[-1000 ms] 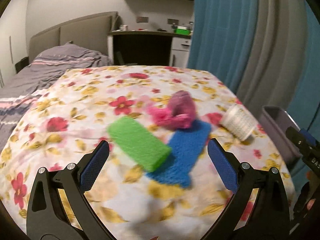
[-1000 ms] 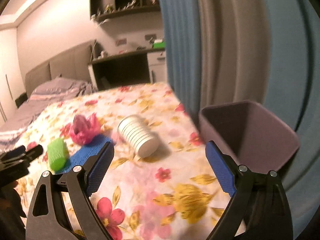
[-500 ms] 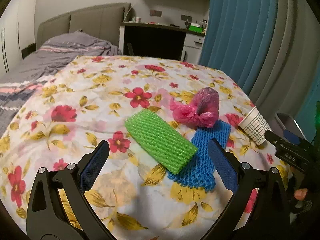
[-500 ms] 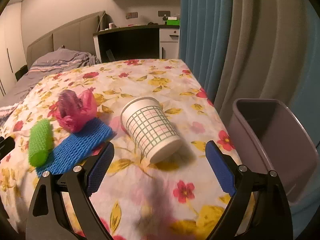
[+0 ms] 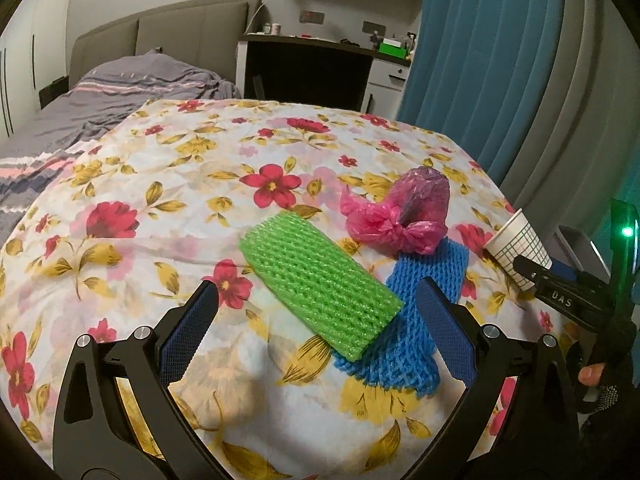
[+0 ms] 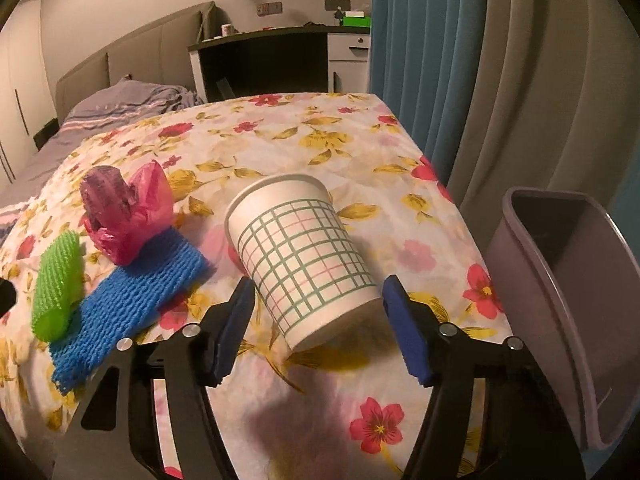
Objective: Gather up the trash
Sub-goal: 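Grasp the white grid cup with the right tool while the left tool grasps the green scrubber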
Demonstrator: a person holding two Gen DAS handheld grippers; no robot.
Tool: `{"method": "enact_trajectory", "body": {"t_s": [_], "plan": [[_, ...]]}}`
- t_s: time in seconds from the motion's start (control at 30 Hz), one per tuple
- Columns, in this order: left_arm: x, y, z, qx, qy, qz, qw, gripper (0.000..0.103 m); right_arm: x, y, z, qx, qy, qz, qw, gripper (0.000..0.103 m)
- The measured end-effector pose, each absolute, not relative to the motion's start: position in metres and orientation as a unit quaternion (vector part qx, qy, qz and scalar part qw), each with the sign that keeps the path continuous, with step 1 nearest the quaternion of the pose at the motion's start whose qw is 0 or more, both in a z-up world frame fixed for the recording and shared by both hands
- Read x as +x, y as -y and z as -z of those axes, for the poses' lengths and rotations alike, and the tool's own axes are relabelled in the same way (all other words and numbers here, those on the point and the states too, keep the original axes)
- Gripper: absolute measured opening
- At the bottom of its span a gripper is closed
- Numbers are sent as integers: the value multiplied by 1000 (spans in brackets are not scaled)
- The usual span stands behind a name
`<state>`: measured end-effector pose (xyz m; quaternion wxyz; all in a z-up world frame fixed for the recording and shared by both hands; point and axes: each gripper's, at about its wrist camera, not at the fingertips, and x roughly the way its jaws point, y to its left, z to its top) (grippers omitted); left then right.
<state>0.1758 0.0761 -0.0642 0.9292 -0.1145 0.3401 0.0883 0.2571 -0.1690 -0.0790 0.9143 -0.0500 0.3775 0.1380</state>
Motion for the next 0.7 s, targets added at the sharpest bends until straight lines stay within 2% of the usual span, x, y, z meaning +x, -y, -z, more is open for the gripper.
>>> {"method": "enact_trajectory", "body": {"t_s": [0.2,0.3,0.4,0.47,0.57,0.7], "plan": [[189,-77,74,-128,-355,-82,923,97,248,169,74,-50,-365,-142,919,60],[196,-81,81,-145,-368,-78,915,92,241,170,67,-45,-356,-145,922,60],[202,-86,88,-161,-380,-75,908,82,235,172,60,-40,-349,-147,925,60],[205,-88,92,-176,-387,-70,902,69,228,174,54,-36,-343,-149,927,60],[207,-89,95,-181,-391,-70,900,55,219,175,48,-34,-334,-154,929,60],[205,-90,92,-186,-386,-66,901,39,210,176,44,-32,-328,-161,930,60]]}}
